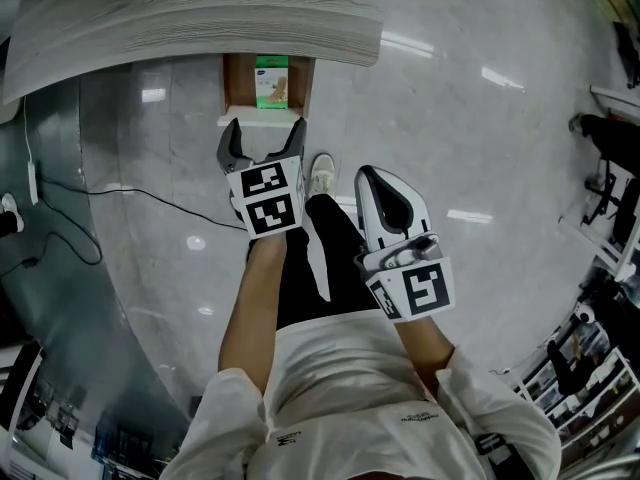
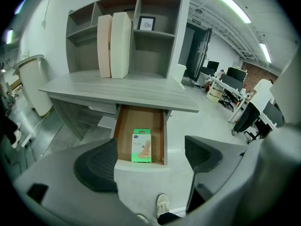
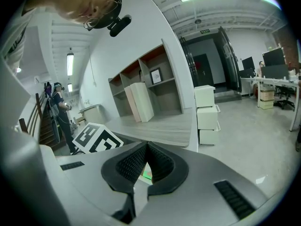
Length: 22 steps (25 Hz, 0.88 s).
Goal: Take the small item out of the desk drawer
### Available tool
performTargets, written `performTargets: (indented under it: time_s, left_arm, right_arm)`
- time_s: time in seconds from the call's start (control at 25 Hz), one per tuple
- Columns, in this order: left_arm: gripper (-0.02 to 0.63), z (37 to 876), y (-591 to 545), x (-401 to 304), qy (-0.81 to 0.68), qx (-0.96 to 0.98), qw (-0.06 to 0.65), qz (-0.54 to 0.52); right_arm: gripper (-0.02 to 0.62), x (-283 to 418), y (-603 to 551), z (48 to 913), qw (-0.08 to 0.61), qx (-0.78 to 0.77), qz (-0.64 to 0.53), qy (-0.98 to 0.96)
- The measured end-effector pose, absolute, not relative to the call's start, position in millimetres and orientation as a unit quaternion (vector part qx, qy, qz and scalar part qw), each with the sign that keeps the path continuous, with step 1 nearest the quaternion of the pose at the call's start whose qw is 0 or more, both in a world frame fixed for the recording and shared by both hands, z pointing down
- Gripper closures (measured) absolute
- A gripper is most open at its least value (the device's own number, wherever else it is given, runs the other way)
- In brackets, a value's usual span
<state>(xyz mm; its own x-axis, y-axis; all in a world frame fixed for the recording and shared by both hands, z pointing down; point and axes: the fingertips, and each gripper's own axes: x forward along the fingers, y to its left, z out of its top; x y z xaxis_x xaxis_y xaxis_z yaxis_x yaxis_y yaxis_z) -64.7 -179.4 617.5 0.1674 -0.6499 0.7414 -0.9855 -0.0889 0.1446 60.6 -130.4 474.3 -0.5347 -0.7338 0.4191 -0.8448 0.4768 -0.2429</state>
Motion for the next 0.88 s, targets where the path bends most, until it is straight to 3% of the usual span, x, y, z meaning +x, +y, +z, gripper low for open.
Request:
performTargets:
  time_s: [0.88]
  left_arm:
    - [0.176, 717, -201, -65, -0.573, 0.678, 0.342, 0.308]
  right_arm:
    - [0.563, 54, -132, 519, 0.145, 0.45, 0.245, -0.847]
